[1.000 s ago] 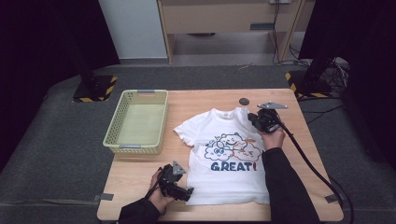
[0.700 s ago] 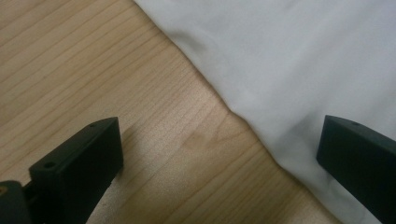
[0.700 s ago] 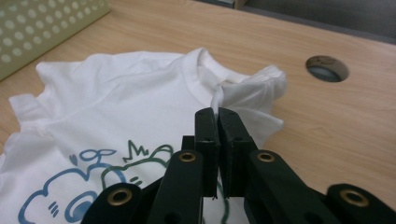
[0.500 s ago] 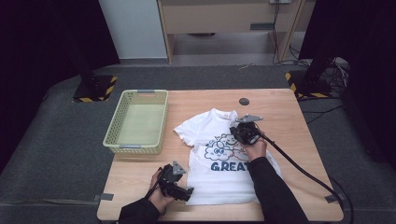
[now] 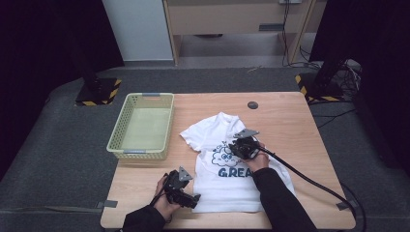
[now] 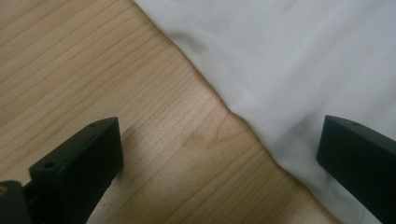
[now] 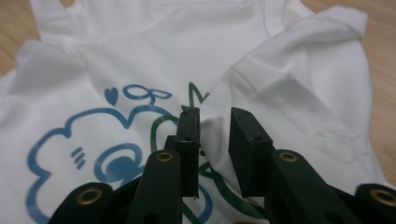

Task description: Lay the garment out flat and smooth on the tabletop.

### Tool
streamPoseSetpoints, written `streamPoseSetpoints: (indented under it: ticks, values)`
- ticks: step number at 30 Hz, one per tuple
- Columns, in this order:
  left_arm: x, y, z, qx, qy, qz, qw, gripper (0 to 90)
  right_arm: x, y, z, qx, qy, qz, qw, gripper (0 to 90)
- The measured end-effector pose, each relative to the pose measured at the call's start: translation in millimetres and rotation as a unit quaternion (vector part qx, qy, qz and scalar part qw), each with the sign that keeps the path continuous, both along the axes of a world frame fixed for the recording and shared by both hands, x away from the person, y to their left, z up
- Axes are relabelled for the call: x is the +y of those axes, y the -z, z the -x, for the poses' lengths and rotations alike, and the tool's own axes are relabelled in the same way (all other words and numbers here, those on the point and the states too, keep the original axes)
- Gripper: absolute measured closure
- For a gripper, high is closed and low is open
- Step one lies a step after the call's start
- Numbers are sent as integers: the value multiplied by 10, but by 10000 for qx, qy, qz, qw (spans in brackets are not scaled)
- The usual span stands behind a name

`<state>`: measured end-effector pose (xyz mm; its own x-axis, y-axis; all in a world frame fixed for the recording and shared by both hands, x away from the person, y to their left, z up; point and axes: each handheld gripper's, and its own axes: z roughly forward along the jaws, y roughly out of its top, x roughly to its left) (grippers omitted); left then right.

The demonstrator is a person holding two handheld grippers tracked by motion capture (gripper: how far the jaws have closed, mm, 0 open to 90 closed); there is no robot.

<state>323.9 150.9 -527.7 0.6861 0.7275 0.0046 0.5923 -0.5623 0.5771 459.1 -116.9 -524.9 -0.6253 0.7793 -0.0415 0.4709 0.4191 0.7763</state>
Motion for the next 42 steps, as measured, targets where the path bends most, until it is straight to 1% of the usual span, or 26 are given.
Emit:
streamPoseSetpoints:
  ticks: [1,3,5,8,9,10,14,16,20,22,25,26,27,28,29,35,37,42]
  values:
    - [0,0,0,-1,-1,1,10000,0,-10,-33,5,-34,-7,-48,10000,717]
    - [0,0,0,2,0,-2,10000,0,-41,-123,11,-174,6,-120,9998,703]
    - [0,0,0,0,-1,0,10000,0,-94,-227,-6,-301,78,-210,9993,676]
    - [0,0,0,-1,0,-2,10000,0,-191,-334,-84,-384,225,-231,9987,623]
    - [0,0,0,-1,1,-1,10000,0,-222,-349,-118,-350,253,-227,9988,604]
    - [0,0,0,-1,1,0,10000,0,-247,-351,-154,-326,278,-205,9989,575]
    - [0,1,-1,-2,10,2,10000,0,-304,-292,-277,-207,372,-40,9991,524]
    - [1,1,-2,-2,18,4,10000,0,-317,-237,-338,-95,379,-44,9992,506]
    - [1,2,-3,-7,21,9,10000,0,-323,-137,-414,91,336,-71,9994,503]
    - [2,2,-3,-7,27,9,10000,0,-316,-100,-429,108,251,-70,9996,521]
    - [2,2,-4,-8,30,7,10000,0,-310,-65,-439,183,188,-18,9997,575]
    - [2,2,-4,-9,30,8,10000,0,-310,-53,-440,226,178,45,9996,615]
    - [2,2,-4,-11,32,8,10000,0,-311,-47,-441,247,180,83,9995,629]
    - [2,2,-4,-12,34,8,10000,0,-310,-40,-440,289,187,126,9993,672]
    - [2,3,-5,-15,35,10,10000,0,-310,-38,-438,310,189,149,9992,695]
    - [3,3,-5,-19,44,12,10000,0,-309,-44,-430,380,311,327,9983,870]
    - [3,4,-5,-19,44,13,10000,0,-313,-59,-427,398,379,343,9979,898]
    - [3,4,-5,-19,43,13,10000,0,-331,-98,-429,375,465,319,9977,900]
